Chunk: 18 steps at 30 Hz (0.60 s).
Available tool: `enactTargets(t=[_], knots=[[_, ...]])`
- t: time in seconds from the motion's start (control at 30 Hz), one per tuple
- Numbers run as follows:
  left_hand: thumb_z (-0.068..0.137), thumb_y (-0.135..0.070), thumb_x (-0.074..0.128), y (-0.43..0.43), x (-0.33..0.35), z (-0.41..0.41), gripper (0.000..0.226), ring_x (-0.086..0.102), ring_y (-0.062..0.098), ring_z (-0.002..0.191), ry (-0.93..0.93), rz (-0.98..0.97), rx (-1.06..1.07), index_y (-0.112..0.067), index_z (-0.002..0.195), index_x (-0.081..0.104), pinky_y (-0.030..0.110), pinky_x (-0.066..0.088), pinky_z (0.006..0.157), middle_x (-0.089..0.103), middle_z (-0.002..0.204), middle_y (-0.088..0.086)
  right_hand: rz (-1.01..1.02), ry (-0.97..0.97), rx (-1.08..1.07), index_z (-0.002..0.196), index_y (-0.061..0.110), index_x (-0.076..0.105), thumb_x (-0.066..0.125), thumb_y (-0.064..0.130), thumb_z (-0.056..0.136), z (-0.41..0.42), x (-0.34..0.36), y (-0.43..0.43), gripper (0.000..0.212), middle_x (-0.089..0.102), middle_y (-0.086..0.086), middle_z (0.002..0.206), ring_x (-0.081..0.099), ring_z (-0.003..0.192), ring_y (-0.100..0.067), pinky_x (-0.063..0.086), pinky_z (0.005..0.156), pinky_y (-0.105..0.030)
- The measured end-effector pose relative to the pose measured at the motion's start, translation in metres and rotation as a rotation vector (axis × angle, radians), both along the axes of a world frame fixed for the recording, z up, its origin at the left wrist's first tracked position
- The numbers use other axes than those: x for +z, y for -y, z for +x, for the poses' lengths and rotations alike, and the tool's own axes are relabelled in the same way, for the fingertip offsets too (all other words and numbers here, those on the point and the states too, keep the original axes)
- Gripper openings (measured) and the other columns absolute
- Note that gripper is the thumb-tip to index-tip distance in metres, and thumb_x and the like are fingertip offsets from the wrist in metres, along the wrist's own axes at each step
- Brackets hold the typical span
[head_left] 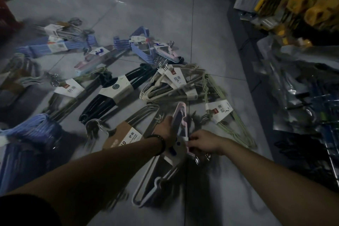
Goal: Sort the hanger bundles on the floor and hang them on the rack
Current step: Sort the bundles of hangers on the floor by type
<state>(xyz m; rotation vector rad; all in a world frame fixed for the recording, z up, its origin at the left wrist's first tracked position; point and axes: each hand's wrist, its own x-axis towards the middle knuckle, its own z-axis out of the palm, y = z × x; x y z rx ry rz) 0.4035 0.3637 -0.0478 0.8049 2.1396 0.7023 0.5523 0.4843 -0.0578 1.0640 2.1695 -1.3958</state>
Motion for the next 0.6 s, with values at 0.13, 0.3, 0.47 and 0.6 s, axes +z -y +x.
enactTargets(t=[0.13, 0.3, 0.47, 0.6], knots=[[0.091, -0.011, 0.071, -0.006, -0.017, -0.002, 0.056, 0.066, 0.033, 0.11, -0.163, -0.047, -0.148, -0.024, 0.141, 0.049, 0.035, 0.053, 0.081, 0.067, 0.125, 0.013, 0.068, 0.078, 0.104, 0.091, 0.004, 0.077, 0.07, 0.027, 0.098, 0.002, -0.002, -0.003, 0.025, 0.067, -0.003, 0.072, 0.059, 0.062, -0.014, 0.045, 0.057, -0.024], [0.102, -0.024, 0.061, -0.011, -0.029, -0.009, 0.028, 0.067, 0.029, 0.099, -0.247, -0.042, -0.196, -0.019, 0.129, 0.058, 0.034, 0.053, 0.074, 0.064, 0.121, 0.013, 0.026, 0.073, 0.007, 0.095, 0.014, 0.077, 0.07, 0.016, 0.097, 0.002, -0.004, -0.012, 0.008, 0.064, -0.005, 0.072, 0.056, 0.056, -0.015, 0.045, 0.052, -0.028], [0.099, -0.018, 0.064, -0.015, -0.035, -0.009, 0.028, 0.066, 0.025, 0.097, -0.26, -0.03, -0.18, -0.016, 0.127, 0.061, 0.031, 0.051, 0.074, 0.066, 0.12, 0.012, 0.078, 0.106, 0.034, 0.092, 0.015, 0.079, 0.078, 0.031, 0.091, -0.01, -0.006, -0.01, 0.016, 0.078, -0.009, 0.09, 0.075, 0.075, -0.021, 0.055, 0.058, -0.03], [0.095, -0.019, 0.071, -0.02, -0.035, -0.012, 0.031, 0.068, 0.03, 0.104, -0.225, -0.022, -0.186, -0.015, 0.124, 0.06, 0.043, 0.062, 0.087, 0.068, 0.119, 0.011, 0.124, 0.133, 0.118, 0.088, 0.007, 0.077, 0.081, 0.022, 0.087, -0.019, -0.004, -0.017, 0.016, 0.078, -0.012, 0.085, 0.078, 0.081, -0.028, 0.06, 0.07, -0.037]])
